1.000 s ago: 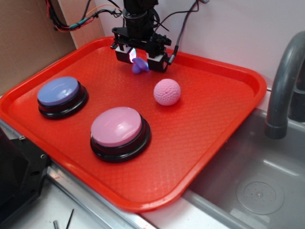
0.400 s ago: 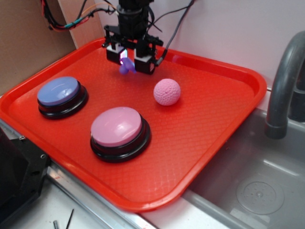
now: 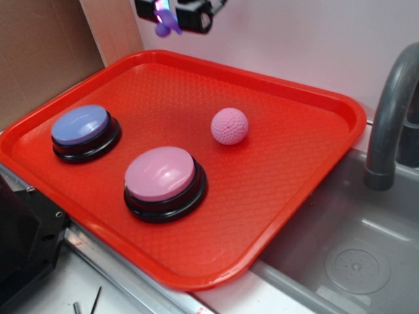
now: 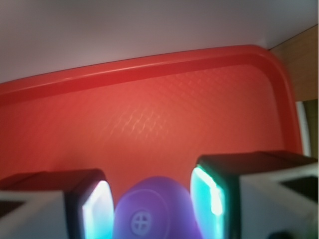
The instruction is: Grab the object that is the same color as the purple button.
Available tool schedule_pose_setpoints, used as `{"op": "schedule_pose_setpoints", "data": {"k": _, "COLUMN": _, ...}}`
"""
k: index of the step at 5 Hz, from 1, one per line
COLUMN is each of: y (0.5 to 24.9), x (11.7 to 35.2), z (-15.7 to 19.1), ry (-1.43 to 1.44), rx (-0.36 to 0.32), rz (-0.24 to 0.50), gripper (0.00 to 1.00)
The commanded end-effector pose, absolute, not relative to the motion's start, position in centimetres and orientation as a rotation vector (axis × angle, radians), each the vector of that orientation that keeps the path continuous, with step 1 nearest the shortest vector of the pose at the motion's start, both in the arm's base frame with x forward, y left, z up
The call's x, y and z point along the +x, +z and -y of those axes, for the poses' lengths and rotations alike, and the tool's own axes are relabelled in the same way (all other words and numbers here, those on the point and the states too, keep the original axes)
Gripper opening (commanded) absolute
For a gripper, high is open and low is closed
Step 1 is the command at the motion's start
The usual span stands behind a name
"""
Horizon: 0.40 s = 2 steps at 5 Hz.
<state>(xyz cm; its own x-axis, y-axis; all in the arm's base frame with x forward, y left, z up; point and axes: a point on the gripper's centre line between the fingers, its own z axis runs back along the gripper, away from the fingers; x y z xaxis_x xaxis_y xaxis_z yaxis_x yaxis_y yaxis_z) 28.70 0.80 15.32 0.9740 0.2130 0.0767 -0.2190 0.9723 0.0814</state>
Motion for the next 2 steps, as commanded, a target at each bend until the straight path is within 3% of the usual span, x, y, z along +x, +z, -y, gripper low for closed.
{"op": "schedule_pose_setpoints", "data": {"k": 1, "y": 23.45, "x": 23.44, "z": -1.73, "ry": 0.224, "rx": 0.017, "rz": 0.252, "gripper": 0.00}}
{"op": "schedule_pose_setpoints", "data": {"k": 2, "y": 22.59, "x": 24.03, "z": -2.51, "ry": 0.267, "rx": 0.016, "rz": 0.179, "gripper": 0.00}}
